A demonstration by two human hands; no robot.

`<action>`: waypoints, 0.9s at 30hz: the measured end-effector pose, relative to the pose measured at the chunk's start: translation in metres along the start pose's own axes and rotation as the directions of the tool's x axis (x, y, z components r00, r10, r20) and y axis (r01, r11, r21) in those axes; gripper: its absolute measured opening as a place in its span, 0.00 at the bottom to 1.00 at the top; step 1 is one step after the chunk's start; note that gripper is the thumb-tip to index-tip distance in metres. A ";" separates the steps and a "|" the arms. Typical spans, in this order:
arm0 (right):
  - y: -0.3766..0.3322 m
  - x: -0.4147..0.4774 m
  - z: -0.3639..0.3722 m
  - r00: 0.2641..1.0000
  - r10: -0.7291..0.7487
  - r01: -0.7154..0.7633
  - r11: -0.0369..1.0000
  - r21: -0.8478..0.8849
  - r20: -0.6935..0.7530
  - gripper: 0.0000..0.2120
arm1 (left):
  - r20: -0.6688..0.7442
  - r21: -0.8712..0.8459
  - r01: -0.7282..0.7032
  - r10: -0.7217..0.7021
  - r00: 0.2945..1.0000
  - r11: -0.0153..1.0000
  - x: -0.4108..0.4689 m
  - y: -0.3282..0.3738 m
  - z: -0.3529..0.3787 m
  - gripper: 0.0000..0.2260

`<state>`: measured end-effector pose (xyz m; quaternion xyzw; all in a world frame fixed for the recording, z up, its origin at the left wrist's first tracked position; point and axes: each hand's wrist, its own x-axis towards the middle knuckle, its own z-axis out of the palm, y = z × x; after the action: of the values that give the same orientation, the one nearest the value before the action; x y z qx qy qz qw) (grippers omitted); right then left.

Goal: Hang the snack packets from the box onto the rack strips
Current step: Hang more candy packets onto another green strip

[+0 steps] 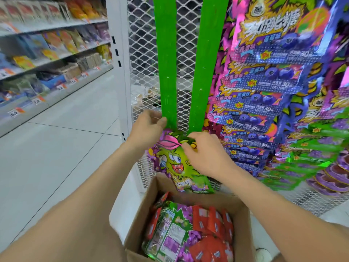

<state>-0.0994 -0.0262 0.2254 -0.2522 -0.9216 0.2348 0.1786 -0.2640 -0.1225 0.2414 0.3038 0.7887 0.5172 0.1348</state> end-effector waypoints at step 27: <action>-0.008 0.014 0.022 0.987 0.148 -0.145 0.988 0.055 -0.061 0.22 | 0.328 0.136 0.116 -0.156 0.932 0.984 -0.014 0.002 -0.038 0.24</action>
<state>-0.1240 -0.0320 0.2148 -0.3222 -0.8881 0.2623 0.1969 -0.2725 -0.1580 0.2580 0.3397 0.8015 0.4008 0.2856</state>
